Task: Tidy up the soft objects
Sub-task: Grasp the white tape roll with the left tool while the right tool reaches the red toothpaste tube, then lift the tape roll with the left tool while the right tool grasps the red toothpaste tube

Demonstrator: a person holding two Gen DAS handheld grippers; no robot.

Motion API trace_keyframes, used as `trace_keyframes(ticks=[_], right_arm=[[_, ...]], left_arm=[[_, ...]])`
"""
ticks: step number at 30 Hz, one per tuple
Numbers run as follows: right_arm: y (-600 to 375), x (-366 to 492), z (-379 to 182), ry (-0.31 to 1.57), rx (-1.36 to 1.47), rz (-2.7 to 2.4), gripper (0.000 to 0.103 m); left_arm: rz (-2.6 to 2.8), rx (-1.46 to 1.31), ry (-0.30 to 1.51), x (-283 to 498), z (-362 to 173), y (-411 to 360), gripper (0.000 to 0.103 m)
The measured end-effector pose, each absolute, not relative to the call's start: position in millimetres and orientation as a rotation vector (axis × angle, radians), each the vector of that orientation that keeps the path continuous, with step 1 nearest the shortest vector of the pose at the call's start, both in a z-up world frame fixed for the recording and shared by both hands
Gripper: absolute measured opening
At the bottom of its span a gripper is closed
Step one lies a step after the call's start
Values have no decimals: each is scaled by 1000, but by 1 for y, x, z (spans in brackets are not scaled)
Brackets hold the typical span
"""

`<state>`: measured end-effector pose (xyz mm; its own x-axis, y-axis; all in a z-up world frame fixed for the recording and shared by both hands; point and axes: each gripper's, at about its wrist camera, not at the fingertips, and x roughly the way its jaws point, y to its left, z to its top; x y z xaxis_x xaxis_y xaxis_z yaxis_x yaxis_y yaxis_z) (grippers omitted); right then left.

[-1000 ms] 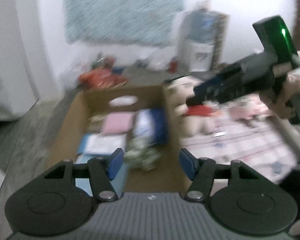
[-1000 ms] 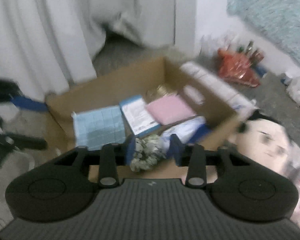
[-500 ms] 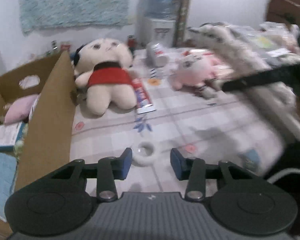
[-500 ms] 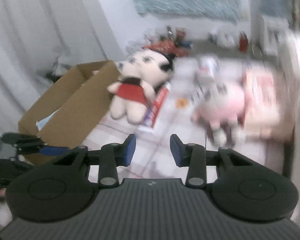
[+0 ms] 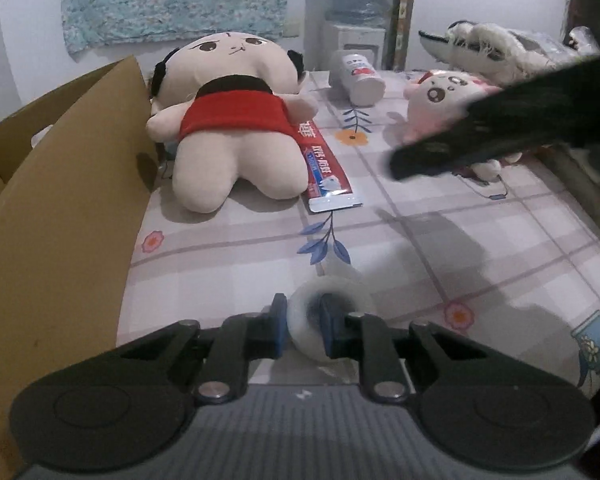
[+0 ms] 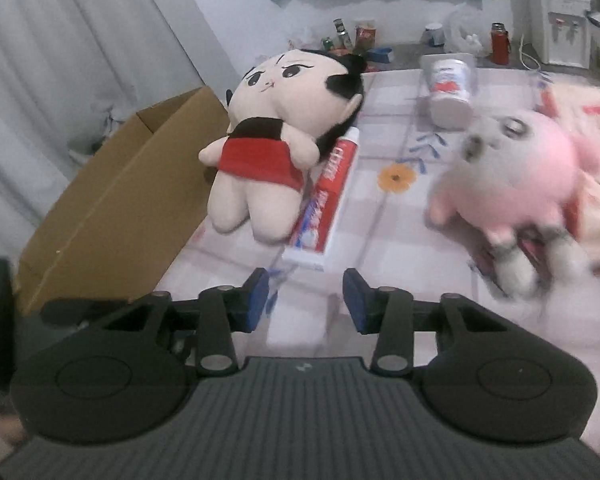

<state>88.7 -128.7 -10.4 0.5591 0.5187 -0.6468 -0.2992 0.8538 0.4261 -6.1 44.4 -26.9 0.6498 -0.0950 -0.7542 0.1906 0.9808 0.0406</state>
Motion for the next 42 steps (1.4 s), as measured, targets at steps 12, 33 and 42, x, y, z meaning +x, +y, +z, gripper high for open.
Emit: trace_keyframes(ticks=[12, 33, 42], right_arm=[[-89, 190, -41, 856, 247, 361, 48], [-98, 103, -49, 861, 22, 352, 31], [-97, 63, -46, 887, 20, 374, 59]], left_arm=[[-221, 94, 775, -19, -32, 59, 18], [-199, 11, 746, -33, -33, 75, 18], [-191, 21, 727, -39, -34, 73, 19]])
